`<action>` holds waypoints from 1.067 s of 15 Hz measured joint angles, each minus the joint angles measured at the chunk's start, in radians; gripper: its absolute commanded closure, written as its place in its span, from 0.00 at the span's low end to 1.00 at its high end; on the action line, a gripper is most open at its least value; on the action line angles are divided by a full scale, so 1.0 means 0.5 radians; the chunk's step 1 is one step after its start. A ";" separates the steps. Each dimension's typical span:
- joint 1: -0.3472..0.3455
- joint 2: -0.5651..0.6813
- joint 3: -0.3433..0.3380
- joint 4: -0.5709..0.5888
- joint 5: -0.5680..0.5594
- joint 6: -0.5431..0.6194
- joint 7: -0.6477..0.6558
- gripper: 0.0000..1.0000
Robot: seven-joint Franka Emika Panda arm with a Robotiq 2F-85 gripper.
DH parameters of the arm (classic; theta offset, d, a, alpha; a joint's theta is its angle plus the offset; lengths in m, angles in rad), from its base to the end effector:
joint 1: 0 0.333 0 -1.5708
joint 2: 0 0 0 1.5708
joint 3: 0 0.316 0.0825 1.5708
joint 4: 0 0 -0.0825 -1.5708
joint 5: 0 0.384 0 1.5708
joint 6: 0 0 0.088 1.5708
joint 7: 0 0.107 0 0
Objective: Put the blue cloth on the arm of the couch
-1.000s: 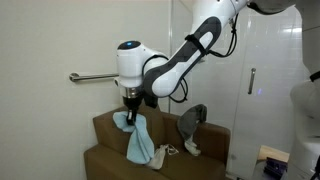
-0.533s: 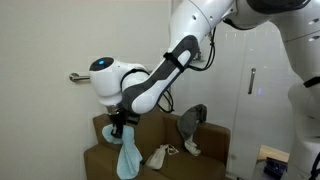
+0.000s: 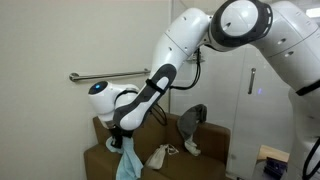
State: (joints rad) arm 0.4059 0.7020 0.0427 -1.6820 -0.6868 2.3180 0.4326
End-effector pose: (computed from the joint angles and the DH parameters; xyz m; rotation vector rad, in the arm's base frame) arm 0.6143 0.2794 0.1891 2.6141 0.6648 0.1953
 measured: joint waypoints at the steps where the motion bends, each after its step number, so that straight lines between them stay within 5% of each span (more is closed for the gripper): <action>1: 0.001 0.049 -0.007 0.044 0.030 0.000 0.000 0.99; 2: 0.001 0.094 -0.013 0.087 0.057 0.000 -0.001 0.98; 4: 0.004 0.165 -0.023 0.163 0.108 -0.001 -0.002 0.73; 16: 0.082 0.282 -0.069 0.359 0.199 -0.012 -0.002 0.00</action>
State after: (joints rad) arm 0.4471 0.8429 0.0084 -1.5025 -0.5872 2.3121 0.4316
